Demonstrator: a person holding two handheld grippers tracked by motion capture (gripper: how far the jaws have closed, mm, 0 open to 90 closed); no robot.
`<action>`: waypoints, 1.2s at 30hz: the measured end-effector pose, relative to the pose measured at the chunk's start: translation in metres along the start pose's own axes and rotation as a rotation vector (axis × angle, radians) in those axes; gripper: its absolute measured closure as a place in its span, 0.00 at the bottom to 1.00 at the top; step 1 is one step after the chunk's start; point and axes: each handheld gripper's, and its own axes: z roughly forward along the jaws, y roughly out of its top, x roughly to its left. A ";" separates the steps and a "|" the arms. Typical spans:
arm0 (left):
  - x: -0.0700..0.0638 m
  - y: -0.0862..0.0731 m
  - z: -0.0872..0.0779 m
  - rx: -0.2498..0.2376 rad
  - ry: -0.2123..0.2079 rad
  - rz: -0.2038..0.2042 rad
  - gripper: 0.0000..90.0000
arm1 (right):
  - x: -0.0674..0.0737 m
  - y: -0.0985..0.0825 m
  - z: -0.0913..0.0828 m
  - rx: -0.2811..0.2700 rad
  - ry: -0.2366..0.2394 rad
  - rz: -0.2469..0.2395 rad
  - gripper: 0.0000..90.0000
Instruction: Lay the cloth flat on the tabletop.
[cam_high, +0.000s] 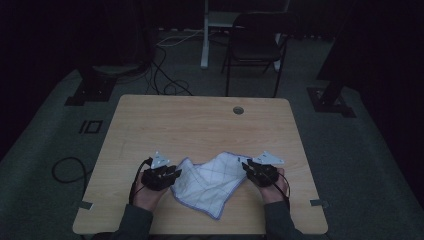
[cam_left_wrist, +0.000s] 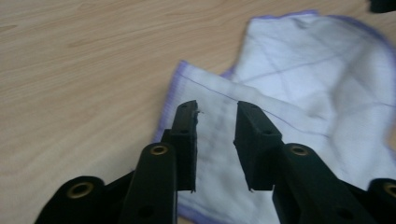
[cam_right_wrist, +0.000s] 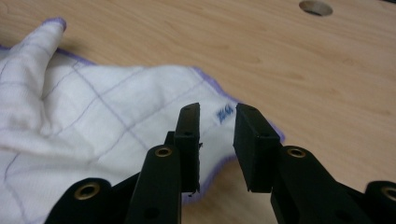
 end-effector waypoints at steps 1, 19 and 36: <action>0.003 0.002 0.005 0.006 0.010 -0.014 0.74 | 0.001 0.005 0.005 -0.002 0.003 -0.003 0.79; 0.018 0.028 0.049 0.008 0.004 -0.056 0.57 | 0.013 0.050 0.080 0.028 0.052 -0.006 0.75; 0.016 0.011 0.047 0.064 0.000 -0.091 0.97 | 0.006 0.044 0.119 0.197 0.121 0.063 0.93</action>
